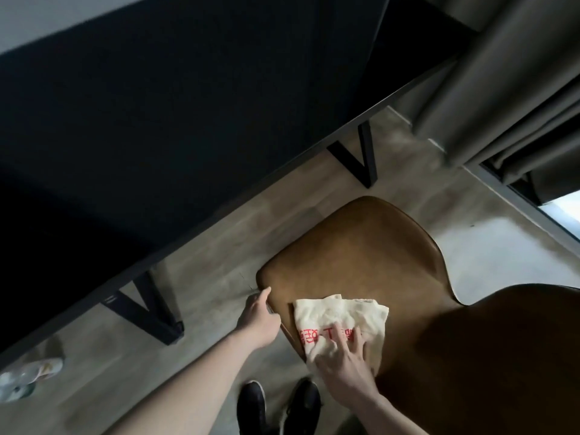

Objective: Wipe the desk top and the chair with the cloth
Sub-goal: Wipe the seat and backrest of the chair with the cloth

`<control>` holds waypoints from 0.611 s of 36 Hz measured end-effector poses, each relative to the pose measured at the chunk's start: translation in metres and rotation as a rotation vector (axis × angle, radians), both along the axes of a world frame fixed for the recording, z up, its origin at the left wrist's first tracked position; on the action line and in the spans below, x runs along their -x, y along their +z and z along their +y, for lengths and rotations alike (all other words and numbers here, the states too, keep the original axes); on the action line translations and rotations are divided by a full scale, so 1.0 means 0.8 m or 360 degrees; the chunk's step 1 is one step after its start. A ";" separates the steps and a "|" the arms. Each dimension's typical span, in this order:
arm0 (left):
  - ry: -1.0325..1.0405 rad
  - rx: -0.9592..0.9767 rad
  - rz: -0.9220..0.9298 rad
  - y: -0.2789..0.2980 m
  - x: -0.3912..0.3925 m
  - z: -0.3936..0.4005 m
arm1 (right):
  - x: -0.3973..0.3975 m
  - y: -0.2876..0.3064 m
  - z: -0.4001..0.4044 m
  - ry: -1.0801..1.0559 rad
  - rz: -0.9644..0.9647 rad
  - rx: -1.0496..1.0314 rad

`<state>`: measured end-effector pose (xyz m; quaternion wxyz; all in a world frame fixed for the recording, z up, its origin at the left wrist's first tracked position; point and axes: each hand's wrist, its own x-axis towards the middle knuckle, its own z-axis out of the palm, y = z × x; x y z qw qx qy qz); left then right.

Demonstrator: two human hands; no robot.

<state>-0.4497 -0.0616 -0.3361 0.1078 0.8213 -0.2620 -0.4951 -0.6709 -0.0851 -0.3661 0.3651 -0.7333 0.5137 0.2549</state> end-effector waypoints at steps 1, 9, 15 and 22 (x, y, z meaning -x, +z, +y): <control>0.0001 0.0025 -0.0008 -0.007 -0.002 -0.004 | 0.000 -0.011 0.004 -0.0171 -0.0035 -0.0013; -0.0233 0.0119 -0.0092 -0.056 -0.021 0.003 | -0.033 -0.026 0.008 -0.0488 -0.0163 0.0024; -0.0290 0.0149 -0.0139 -0.064 -0.033 0.011 | -0.095 -0.018 -0.024 -0.0343 -0.0158 0.0057; 0.0430 0.0147 0.0050 -0.080 -0.054 -0.030 | -0.133 -0.023 -0.051 -0.0321 -0.0120 0.0066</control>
